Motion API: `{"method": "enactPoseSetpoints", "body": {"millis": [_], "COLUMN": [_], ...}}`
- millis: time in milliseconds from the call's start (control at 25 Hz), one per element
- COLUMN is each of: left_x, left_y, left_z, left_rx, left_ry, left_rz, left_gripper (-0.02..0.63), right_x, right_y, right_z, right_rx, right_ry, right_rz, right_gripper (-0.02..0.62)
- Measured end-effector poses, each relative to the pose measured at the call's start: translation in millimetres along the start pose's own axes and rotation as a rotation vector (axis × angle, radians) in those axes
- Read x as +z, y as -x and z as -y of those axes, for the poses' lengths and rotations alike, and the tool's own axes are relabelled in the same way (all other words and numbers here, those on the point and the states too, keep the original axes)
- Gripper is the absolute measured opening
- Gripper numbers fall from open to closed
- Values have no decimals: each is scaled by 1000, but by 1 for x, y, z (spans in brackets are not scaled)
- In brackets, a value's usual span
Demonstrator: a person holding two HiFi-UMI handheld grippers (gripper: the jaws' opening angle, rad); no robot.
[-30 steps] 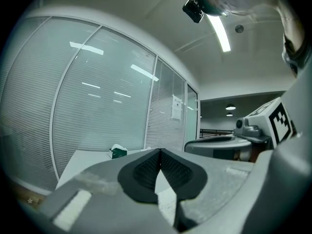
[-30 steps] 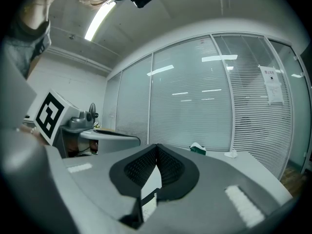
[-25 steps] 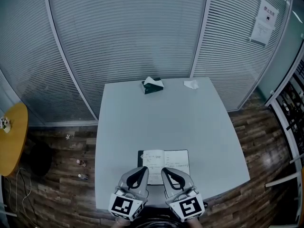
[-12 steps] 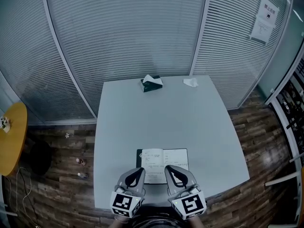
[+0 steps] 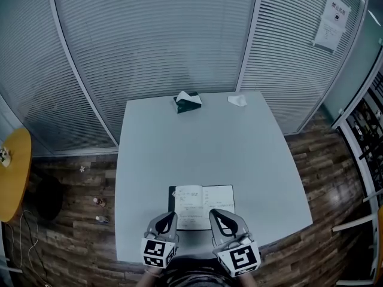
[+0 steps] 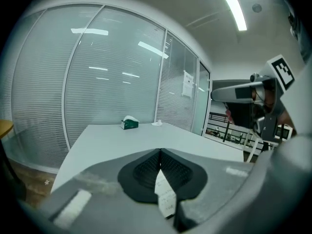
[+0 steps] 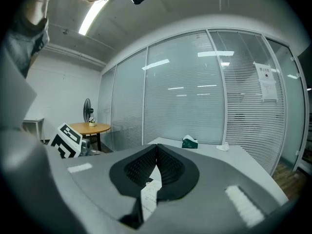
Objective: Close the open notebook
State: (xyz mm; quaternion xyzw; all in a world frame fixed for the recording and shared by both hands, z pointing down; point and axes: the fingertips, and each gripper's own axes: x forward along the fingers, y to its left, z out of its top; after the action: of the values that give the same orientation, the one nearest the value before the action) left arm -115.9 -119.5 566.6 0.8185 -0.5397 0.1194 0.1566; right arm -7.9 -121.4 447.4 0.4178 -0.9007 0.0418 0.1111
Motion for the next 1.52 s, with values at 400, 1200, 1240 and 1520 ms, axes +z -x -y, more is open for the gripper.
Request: {"method": "enactPoseSetpoints", "body": {"millis": [400,1200,1240,1520], "left_x": [-58,-153,-158,-182], "left_y": [-17,-43,-44,-49], "left_z": [-10,-35,-36,-36], "left_rx": [19,63,64,63], "left_ry": [32,59,58,125], "left_rz": [-129,-418,-434,-512], "left_gripper": [14,180,190,219], "right_x": [-10,-28,-29,-35], "right_y": [5,13,13,13], "right_z": [12,35,36,43], "right_rx": [-20,-64,-65,-68], "right_ry": [-2,-28,-32,-51], "right_rz": [-18,-54,-57,-64], "right_gripper": [2,2,2,2]}}
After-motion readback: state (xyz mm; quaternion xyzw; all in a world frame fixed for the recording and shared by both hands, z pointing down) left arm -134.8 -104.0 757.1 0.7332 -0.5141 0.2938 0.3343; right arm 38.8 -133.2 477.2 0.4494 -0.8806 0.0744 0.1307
